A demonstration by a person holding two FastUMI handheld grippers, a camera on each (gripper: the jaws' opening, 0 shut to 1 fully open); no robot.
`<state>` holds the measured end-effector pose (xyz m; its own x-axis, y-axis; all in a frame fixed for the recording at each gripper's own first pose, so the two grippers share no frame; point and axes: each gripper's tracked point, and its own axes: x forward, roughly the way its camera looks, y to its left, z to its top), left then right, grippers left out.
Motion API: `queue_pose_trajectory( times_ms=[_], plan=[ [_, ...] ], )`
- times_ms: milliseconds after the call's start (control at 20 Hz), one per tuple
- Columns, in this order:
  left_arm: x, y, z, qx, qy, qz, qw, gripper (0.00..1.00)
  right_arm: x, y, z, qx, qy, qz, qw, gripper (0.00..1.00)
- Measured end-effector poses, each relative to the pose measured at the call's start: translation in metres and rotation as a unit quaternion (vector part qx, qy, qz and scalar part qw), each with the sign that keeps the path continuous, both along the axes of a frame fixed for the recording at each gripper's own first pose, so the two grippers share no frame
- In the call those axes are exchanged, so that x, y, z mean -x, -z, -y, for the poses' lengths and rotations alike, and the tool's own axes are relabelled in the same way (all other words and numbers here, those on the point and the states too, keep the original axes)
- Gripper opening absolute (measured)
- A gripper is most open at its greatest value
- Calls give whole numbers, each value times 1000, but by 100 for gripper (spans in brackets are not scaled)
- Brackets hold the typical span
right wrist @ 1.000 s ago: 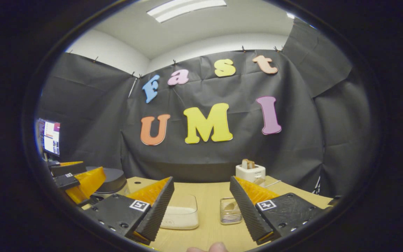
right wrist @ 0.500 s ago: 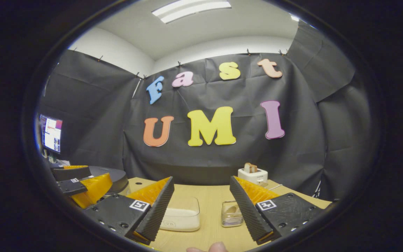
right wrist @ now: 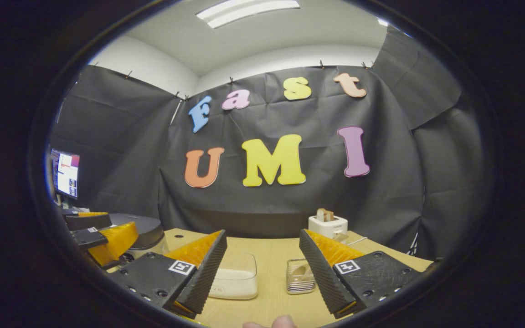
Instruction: Close the left gripper, press the button to open the rice cooker; take a wooden spoon from the chopstick holder with the right hand, scoop a spoonful of rice and pour it into the rice cooker, then put the wooden spoon back into the chopstick holder.
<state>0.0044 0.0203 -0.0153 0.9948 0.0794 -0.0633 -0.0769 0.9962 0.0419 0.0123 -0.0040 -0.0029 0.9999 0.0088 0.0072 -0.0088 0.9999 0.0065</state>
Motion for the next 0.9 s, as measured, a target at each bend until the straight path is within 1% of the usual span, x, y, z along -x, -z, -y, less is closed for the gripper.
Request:
queue_pose_trajectory(
  times_ms=[300, 350, 400, 450, 600, 700, 800, 900],
  plan=[
    [1, 5, -9, -1, -36, -14, 999, 98, -4, 2, 12, 7, 1, 2, 1000, 95],
    [1, 5, -9, -6, -41, -15, 999, 98, -5, 2, 13, 5, -3, 1, 1000, 92],
    [2, 5, -13, -13, -49, -14, 999, 98, -5, 2, 15, 4, -5, 1, 1000, 95],
    [1, 4, -16, -21, -56, -12, 998, 98, -5, 1, 18, 5, -6, 1, 1000, 95],
    [1, 7, -34, -24, -94, -23, 995, 98, -7, 0, 27, 0, -10, 5, 1000, 95],
    [1, 7, -47, -28, -110, -39, 993, 98, -9, 1, 31, -11, -18, 8, 1000, 95],
    [1, 3, -63, -44, -125, -49, 990, 98, -12, 5, 35, -18, -24, 4, 1000, 95],
    [2, 0, -77, -64, -134, -61, 987, 98, -13, 11, 41, -13, -25, 0, 1000, 95]
  ],
)
